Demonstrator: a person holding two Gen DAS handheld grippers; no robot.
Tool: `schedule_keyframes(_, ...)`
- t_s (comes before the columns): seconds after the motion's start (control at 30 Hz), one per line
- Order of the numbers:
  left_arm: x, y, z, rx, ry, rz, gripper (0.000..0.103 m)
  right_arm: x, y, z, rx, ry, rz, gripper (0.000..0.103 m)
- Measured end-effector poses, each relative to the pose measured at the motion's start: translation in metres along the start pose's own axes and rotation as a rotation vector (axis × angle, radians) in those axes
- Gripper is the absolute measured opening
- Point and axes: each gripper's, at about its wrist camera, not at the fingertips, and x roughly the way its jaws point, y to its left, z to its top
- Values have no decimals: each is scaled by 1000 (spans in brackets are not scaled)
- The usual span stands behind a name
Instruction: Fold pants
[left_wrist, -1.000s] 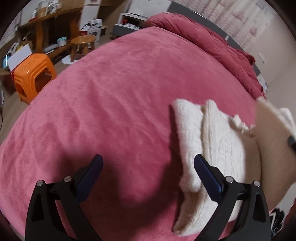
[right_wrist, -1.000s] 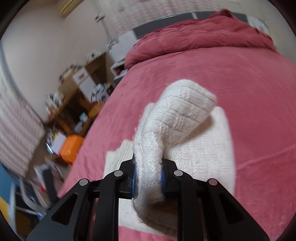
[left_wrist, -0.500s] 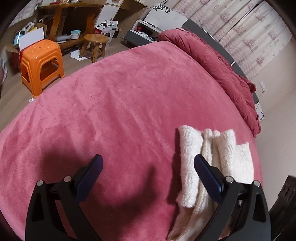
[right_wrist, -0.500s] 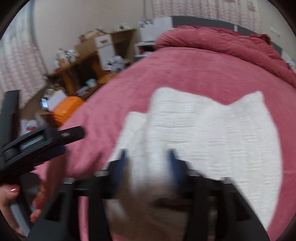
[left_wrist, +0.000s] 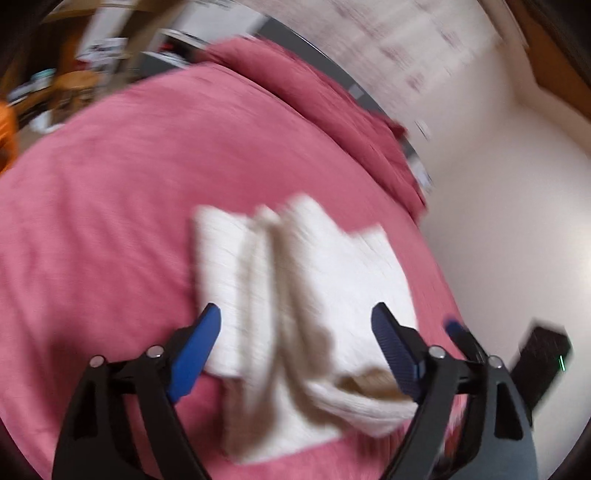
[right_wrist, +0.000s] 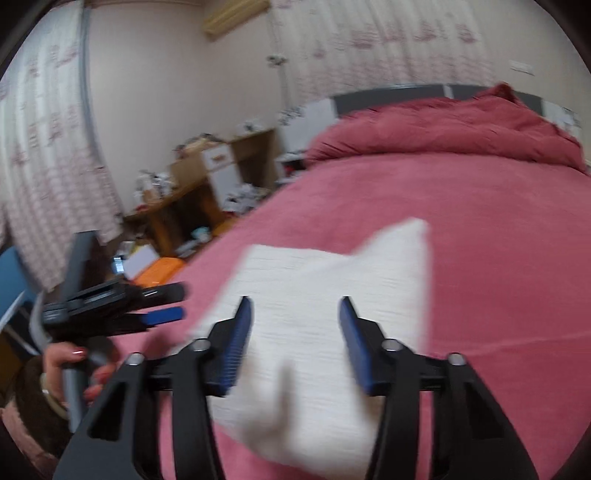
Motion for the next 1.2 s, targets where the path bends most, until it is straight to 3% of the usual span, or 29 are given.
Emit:
schedule_keyframes(0.1,23,-12,-7,42,92,-19,77,3,-28,-9,20,1,-63,33)
schedule_keyframes(0.2,34,-11,-8,26,126,-29,77,8,-37,-21,51,-13,-31,31)
schedule_keyframes(0.3,39,0,-5,-63,168,-172,80,17,-22,-34,10,25,26,31)
schedule_keyframes(0.4,43,9,-3,-133,181,-245,85,32,22,-43,-173,58,45,31)
schedule_keyframes(0.57,53,3,-6,-109,220,-247,91,51,73,-67,-354,119,124,31)
schedule_keyframes(0.63,63,-4,-5,-77,247,-206,91,53,83,-79,-425,133,122,31)
schedule_keyframes(0.67,65,-5,-5,-70,250,-194,88,53,85,-82,-448,132,114,31)
schedule_keyframes(0.7,68,-9,-5,-55,246,-177,77,50,82,-79,-435,134,132,31)
schedule_keyframes(0.8,74,-18,-2,14,249,-103,39,32,58,-59,-320,123,238,35)
schedule_keyframes(0.93,67,-17,-2,19,204,-110,29,-5,-8,-26,-36,-18,306,68)
schedule_keyframes(1.0,62,-15,-3,22,189,-112,25,-12,-53,-18,183,-71,287,70)
schedule_keyframes(1.1,59,-17,-7,42,171,-101,23,5,-124,-37,559,-8,190,70)
schedule_keyframes(1.2,55,-16,-10,44,153,-106,22,30,-146,-55,716,88,247,72)
